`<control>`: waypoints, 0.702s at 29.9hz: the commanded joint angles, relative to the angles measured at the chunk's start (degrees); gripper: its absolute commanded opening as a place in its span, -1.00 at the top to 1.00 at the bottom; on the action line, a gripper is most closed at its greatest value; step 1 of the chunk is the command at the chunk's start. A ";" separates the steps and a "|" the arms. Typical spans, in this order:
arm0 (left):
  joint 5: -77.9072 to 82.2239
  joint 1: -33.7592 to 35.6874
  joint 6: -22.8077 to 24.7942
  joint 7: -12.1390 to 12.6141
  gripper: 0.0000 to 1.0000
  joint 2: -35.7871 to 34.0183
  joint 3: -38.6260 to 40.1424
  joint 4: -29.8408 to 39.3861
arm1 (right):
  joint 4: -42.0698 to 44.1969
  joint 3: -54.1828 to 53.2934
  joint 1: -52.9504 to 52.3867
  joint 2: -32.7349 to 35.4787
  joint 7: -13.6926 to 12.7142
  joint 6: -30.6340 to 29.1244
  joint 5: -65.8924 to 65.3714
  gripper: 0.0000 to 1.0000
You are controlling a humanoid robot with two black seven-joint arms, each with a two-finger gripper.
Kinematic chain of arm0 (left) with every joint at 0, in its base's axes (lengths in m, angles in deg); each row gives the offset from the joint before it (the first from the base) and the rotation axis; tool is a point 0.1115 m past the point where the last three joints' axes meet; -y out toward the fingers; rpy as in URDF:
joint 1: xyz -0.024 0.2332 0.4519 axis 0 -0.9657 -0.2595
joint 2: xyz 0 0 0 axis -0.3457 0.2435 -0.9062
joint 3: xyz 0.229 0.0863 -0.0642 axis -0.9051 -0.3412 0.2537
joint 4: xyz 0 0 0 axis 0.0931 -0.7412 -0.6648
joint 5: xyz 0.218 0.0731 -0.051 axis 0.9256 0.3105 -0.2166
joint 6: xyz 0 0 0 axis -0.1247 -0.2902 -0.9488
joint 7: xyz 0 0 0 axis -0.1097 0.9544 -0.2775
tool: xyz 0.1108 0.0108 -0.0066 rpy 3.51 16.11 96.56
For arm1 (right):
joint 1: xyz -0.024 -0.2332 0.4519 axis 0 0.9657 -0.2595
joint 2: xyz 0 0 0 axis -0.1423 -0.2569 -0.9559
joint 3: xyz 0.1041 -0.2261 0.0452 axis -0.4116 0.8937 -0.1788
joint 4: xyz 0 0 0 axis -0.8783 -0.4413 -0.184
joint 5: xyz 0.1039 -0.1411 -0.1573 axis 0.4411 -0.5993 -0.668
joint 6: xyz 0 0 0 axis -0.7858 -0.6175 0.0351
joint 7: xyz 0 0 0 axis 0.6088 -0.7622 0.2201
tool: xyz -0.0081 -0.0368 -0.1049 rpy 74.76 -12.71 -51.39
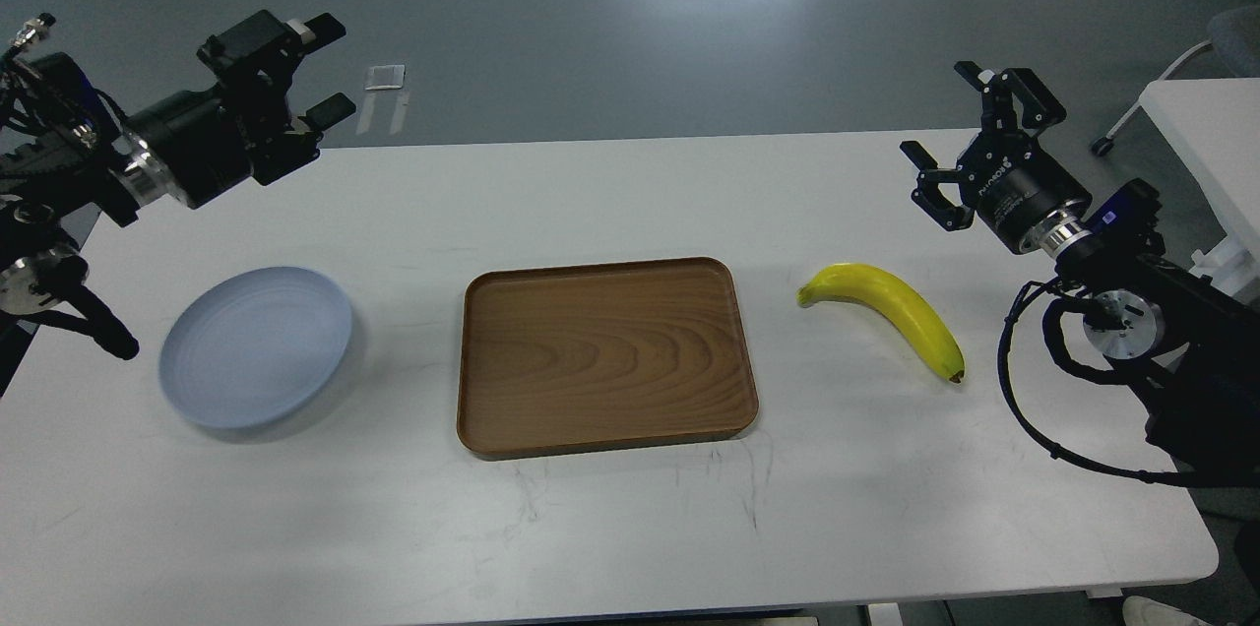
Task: Place banana on plate with both arms
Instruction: 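Move the left gripper down toward the rim of the light blue plate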
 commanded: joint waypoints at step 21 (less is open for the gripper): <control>51.79 -0.57 -1.30 -0.09 -0.98 -7.02 -14.93 -4.64 | 0.01 0.09 -0.10 0.58 -0.01 0.00 -0.13 -1.00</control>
